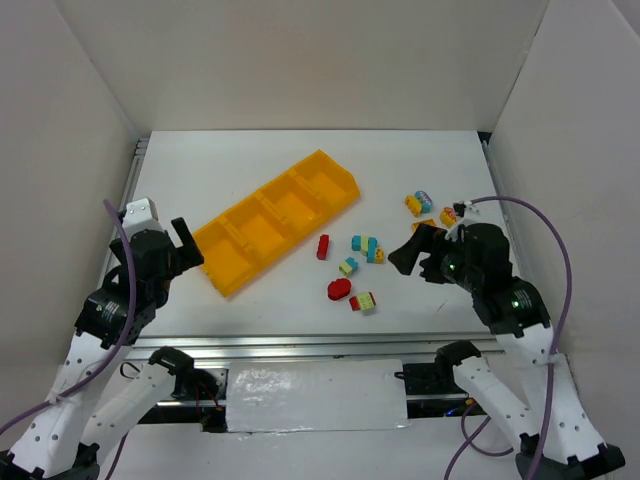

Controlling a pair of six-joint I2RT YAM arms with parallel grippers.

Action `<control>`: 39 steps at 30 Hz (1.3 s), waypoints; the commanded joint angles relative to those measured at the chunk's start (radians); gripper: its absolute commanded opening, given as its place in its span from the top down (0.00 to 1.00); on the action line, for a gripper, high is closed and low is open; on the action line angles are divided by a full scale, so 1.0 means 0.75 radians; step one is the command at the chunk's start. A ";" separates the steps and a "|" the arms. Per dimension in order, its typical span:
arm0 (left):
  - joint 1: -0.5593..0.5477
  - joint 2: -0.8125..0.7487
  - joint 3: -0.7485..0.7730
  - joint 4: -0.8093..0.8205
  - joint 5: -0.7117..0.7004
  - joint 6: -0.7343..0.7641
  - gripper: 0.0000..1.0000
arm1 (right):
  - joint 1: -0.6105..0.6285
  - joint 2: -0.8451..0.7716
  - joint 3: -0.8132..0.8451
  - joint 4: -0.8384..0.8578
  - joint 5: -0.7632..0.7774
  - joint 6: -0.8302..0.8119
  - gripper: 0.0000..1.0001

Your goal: Sort the legos into containers by color

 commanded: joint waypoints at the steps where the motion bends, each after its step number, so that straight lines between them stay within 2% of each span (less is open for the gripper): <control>1: -0.004 -0.005 0.003 0.036 0.016 0.017 0.01 | 0.078 0.080 -0.068 0.113 -0.044 0.091 0.00; 3: -0.004 0.003 0.005 0.043 0.032 0.027 0.00 | 0.174 0.117 -0.125 0.178 0.005 0.116 0.00; 8: -0.004 0.009 -0.001 0.051 0.053 0.035 0.00 | 0.396 0.391 -0.177 0.230 0.226 0.085 0.01; 9: -0.004 0.011 -0.003 0.055 0.059 0.039 0.01 | 0.435 0.499 -0.165 0.216 0.277 0.085 0.04; 12: -0.004 0.021 -0.005 0.057 0.069 0.045 0.00 | 0.578 0.642 -0.136 0.211 0.506 0.099 0.16; 14: -0.004 0.033 -0.001 0.055 0.069 0.043 0.00 | 0.589 0.686 -0.148 0.236 0.519 0.085 0.25; 16: -0.004 0.036 -0.001 0.053 0.071 0.045 0.01 | 0.591 0.739 -0.162 0.283 0.490 0.073 0.27; 17: -0.004 0.034 -0.001 0.055 0.071 0.047 0.01 | 0.593 0.757 -0.164 0.303 0.476 0.067 0.32; 27: -0.004 0.027 -0.007 0.065 0.096 0.058 0.00 | 0.646 0.948 -0.201 0.340 0.539 0.077 0.34; 36: -0.002 0.034 -0.009 0.071 0.112 0.066 0.01 | 0.665 1.019 -0.224 0.377 0.476 0.112 0.41; 39: -0.004 0.034 -0.009 0.071 0.118 0.068 0.01 | 0.671 1.032 -0.236 0.385 0.476 0.134 0.56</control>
